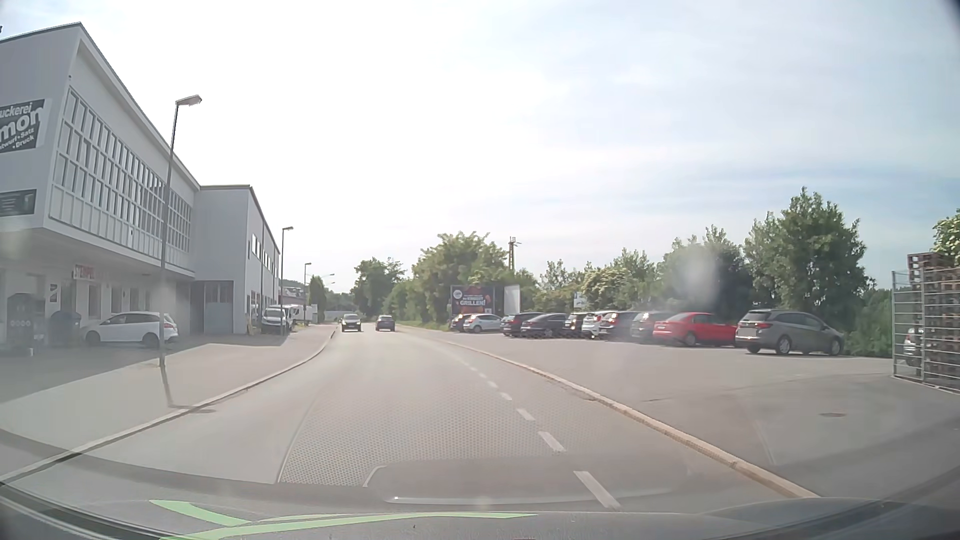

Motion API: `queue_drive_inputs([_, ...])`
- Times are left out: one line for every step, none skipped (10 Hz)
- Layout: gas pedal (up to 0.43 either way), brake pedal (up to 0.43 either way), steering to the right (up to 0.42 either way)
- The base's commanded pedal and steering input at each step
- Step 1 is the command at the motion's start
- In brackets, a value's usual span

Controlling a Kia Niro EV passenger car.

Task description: Follow the waypoints while adhering to traffic rules and regulations

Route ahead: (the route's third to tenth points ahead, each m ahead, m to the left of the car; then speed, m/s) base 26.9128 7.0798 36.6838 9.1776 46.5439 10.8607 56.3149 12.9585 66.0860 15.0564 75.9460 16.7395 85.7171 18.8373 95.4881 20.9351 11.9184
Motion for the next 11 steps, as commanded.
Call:
queue_drive_inputs([0.059,0.000,-0.022])
queue_drive_inputs([0.059,0.000,-0.023])
queue_drive_inputs([0.059,0.000,-0.024])
queue_drive_inputs([0.059,0.000,-0.025])
queue_drive_inputs([0.059,0.000,-0.026])
queue_drive_inputs([0.059,0.000,-0.028])
queue_drive_inputs([0.059,0.000,-0.028])
queue_drive_inputs([0.059,0.000,-0.029])
queue_drive_inputs([0.059,0.000,-0.030])
queue_drive_inputs([0.059,0.000,-0.032])
queue_drive_inputs([0.059,0.000,-0.033])
